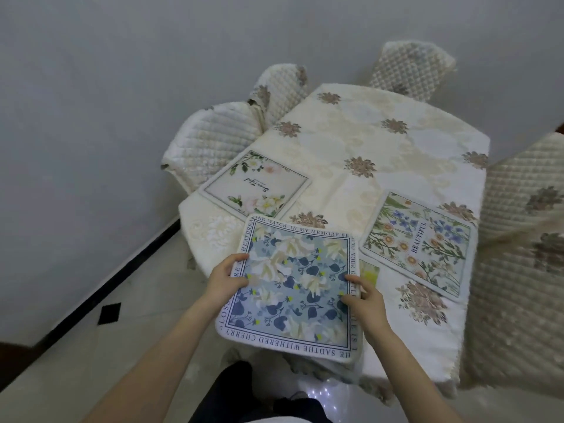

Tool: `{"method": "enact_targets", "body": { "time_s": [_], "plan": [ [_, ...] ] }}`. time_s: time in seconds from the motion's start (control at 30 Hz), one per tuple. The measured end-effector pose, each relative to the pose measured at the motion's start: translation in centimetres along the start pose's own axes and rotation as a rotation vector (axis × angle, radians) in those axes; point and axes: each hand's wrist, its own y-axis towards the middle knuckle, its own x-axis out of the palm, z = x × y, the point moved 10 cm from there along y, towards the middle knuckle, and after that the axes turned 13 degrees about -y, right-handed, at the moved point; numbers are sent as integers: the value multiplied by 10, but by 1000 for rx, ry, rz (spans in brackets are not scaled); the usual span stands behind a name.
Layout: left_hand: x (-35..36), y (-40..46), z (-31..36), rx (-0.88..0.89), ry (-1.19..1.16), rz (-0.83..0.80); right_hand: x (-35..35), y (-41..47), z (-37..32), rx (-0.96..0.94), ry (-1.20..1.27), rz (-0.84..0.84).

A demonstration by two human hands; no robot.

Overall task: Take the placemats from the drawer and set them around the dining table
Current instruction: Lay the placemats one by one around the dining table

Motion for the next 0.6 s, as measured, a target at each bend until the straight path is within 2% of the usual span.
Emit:
{"method": "enact_targets", "body": {
  "time_s": [0.3, 0.6],
  "plan": [
    [-106, -16, 56, 45, -209, 155, 62, -8, -135, -133, 17, -115],
    [-244, 16, 132, 199, -189, 160, 170, -24, -260, -247, 48, -74]
  ]
}}
